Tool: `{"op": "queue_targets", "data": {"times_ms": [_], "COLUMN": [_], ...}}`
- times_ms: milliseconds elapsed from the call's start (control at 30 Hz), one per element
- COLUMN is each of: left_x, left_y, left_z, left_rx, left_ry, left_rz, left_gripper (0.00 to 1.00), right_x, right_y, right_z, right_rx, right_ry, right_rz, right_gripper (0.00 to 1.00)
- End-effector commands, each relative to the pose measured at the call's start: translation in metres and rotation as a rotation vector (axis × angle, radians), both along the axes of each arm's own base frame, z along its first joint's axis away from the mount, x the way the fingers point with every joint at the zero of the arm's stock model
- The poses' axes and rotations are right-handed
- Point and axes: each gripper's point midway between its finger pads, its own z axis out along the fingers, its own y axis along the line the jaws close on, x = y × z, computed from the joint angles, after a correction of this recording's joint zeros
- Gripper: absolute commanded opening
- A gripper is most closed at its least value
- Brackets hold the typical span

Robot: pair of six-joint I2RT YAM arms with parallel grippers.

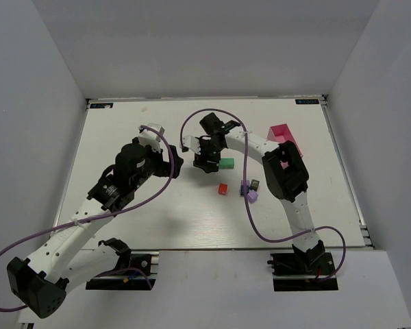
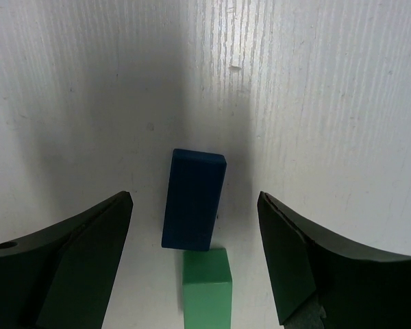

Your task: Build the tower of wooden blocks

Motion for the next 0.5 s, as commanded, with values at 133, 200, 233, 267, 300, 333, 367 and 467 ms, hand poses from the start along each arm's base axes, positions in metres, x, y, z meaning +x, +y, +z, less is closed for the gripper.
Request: {"op": "queue_targets", "data": {"times_ms": [133,200,233,267,300,333,367,467], "left_x": [-0.002,-0.002,-0.002,-0.002,-0.002,-0.002,-0.002,-0.002], "left_y": [0.004,0.004,0.004,0.004,0.004,0.004,0.004,0.004], "left_z": [0.004,0.004,0.004,0.004,0.004,0.004,0.004,0.004], "left_rx": [-0.006,-0.006,-0.006,-0.006,-0.006,-0.006,-0.006,-0.006], "left_ry": [-0.021,-0.021,-0.021,-0.021,-0.021,-0.021,-0.021,-0.021], "left_rz": [0.003,0.003,0.003,0.003,0.003,0.003,0.003,0.003], "left_gripper": [1.0,1.0,1.0,1.0,1.0,1.0,1.0,1.0], "right_x": [0.011,0.014,0.014,0.015,0.015,0.015,0.015,0.015], "right_y": [0.007,0.008,0.009,0.009,0.01,0.009,0.009,0.009], "right_z": [0.005,0.004,0.003,0.001,0.002,0.0,-0.001,-0.005], "right_rx": [-0.002,-0.005,-0.005,-0.007,-0.007,-0.012,-0.015,-0.02], "right_ry": [-0.038,-0.047,-0.044,-0.044,-0.047,-0.045,-0.046,-0.039], "right_rz": [0.008,0.006,0.006,0.008,0.012,0.011,0.012,0.016], "right_gripper": [0.78,0.78,0.78,0.78,0.77,0.77,0.77,0.75]}}
